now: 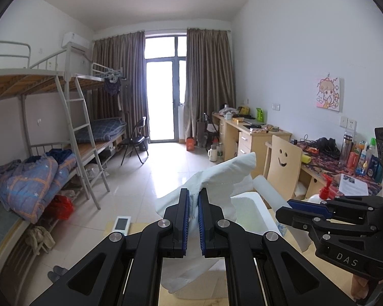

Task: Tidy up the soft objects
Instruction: 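Carry the tissue and foam roll over the white foam box with both grippers, then lower the tissue into the foam box and open the left gripper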

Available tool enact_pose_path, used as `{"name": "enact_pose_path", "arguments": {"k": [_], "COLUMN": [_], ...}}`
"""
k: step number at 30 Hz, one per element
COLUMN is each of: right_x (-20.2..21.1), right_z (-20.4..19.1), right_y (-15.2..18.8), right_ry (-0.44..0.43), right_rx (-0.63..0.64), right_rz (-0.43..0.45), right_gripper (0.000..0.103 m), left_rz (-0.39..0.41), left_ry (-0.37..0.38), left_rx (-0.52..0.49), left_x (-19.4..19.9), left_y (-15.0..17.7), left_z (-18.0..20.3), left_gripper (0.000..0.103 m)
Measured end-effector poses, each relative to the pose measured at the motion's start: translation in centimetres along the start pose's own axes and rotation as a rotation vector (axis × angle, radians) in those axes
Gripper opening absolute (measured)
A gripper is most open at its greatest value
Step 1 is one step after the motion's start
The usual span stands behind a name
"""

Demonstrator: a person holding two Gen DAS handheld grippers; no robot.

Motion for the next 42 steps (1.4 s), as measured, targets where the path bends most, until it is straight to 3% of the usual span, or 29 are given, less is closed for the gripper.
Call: {"name": "enact_pose_path", "arguments": {"k": [24,35,42], "right_x": [-1.4,-0.9,-1.0], "right_z": [1.3,2.8,2.4], "right_y": [-0.5,-1.1,-1.1], "right_ry": [0.018,0.061,0.059], "right_rx": [-0.049,-0.082,-0.077], "right_rz": [-0.001,0.001,0.003], "right_gripper": [0.018,0.018,0.018], "left_rz": [-0.050,-0.089,-0.101], "left_ry": [-0.032,0.035,0.032], "left_rx": [-0.025,-0.031,-0.031], "left_x": [-5.4,-7.2,-7.4], "left_y": [1.3,2.1,2.3], "left_z": [0.0,1.8,1.8], "left_gripper": [0.007,0.007,0.007]}}
Point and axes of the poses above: each gripper's, at about its wrist camera, not at the fingertips, and x roughly against the way its jaws point, z to its right, y to its underside, the point moved 5 cm from there along -x, roughly the way its jaws point, and after that the axes turned 6 degrees about z, right-handed, at the moved point
